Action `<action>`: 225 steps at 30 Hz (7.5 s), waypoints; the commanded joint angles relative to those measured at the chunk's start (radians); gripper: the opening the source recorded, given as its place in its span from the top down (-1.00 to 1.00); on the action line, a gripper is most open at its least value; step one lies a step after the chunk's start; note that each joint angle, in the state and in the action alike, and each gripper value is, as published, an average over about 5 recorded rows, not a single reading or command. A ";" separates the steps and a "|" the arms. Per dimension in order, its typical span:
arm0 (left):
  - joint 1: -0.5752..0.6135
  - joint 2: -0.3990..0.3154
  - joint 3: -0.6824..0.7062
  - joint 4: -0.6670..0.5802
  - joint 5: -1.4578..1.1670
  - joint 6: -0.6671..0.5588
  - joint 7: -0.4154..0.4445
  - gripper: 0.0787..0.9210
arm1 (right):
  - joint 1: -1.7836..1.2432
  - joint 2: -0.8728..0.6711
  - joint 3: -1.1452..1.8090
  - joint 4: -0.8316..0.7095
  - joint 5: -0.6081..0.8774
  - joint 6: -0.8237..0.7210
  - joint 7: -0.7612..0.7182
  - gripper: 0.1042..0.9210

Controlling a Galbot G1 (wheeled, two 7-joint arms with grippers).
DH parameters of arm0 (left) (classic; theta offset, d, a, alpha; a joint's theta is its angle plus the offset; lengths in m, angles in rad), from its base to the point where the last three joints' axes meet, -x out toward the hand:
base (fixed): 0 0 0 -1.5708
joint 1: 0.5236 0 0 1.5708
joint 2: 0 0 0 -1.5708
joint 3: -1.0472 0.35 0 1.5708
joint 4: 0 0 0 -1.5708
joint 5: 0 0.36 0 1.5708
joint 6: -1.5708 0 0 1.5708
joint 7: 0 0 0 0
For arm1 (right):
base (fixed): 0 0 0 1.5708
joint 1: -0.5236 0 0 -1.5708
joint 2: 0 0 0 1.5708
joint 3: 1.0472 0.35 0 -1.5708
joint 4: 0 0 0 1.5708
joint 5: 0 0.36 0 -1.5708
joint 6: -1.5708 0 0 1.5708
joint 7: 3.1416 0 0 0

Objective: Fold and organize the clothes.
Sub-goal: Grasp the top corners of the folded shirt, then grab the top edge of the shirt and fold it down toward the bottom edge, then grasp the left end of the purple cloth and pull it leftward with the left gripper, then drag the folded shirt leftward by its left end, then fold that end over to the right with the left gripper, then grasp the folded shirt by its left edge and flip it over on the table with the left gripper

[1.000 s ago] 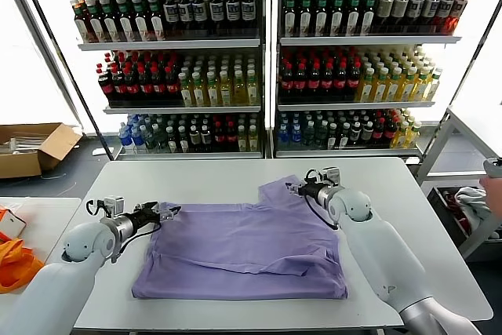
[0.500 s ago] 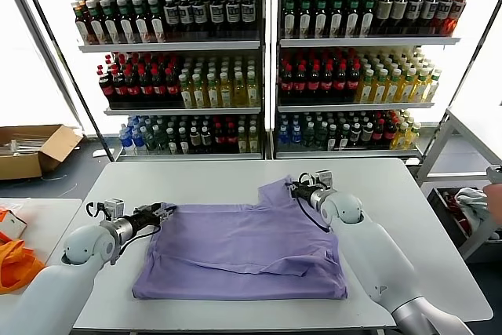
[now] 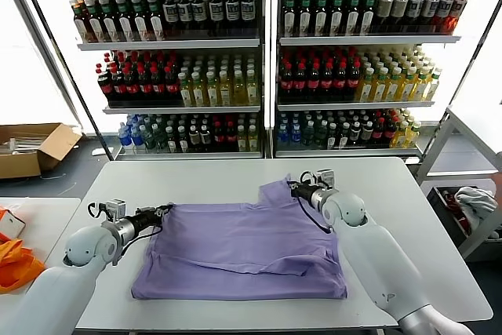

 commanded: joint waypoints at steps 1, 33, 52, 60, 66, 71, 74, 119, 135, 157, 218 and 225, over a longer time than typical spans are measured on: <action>0.103 0.006 -0.086 -0.162 -0.041 -0.045 -0.084 0.98 | -0.101 -0.035 0.058 0.236 0.065 0.001 0.049 0.99; 0.728 0.041 -0.422 -0.586 -0.007 -0.044 -0.013 0.98 | -0.895 -0.235 0.363 0.833 -0.069 0.000 0.074 0.99; 0.803 -0.018 -0.553 -0.686 -0.032 -0.049 -0.169 0.44 | -0.986 -0.138 0.599 0.850 -0.153 0.243 -0.016 0.09; 0.813 -0.207 -0.431 -0.700 0.045 -0.150 -0.334 -0.11 | -1.054 -0.069 0.703 0.828 -0.201 0.404 -0.141 -0.48; 0.765 -0.332 -0.345 -0.663 0.096 -0.119 -0.467 -0.53 | -1.083 -0.027 0.703 0.833 -0.221 0.407 -0.135 -0.74; 0.739 -0.362 -0.294 -0.652 0.102 -0.081 -0.547 -0.74 | -1.092 -0.017 0.701 0.831 -0.191 0.401 -0.132 -0.76; 0.724 -0.367 -0.283 -0.633 0.101 -0.062 -0.580 -0.76 | -1.089 -0.021 0.709 0.829 -0.112 0.378 -0.119 -0.76; 0.649 0.117 -0.807 -0.302 0.101 -0.221 -0.185 0.97 | -1.024 -0.077 0.708 0.795 0.013 0.340 -0.107 -0.76; 0.643 -0.080 -0.216 -0.809 0.093 -0.160 -0.293 0.97 | -1.081 -0.056 0.722 0.842 -0.006 0.344 -0.112 -0.76; 0.470 -0.274 0.081 -0.601 0.147 -0.101 -0.511 0.89 | -1.108 -0.026 0.697 0.848 -0.047 0.354 -0.130 -0.76; 0.594 -0.305 -0.441 -0.547 0.057 0.051 -0.346 0.50 | -1.074 -0.040 0.734 0.879 -0.069 0.374 -0.124 -0.76; 0.649 -0.209 -0.854 -0.521 0.020 0.008 -0.285 0.90 | -1.083 -0.045 0.739 0.875 -0.060 0.383 -0.129 -0.76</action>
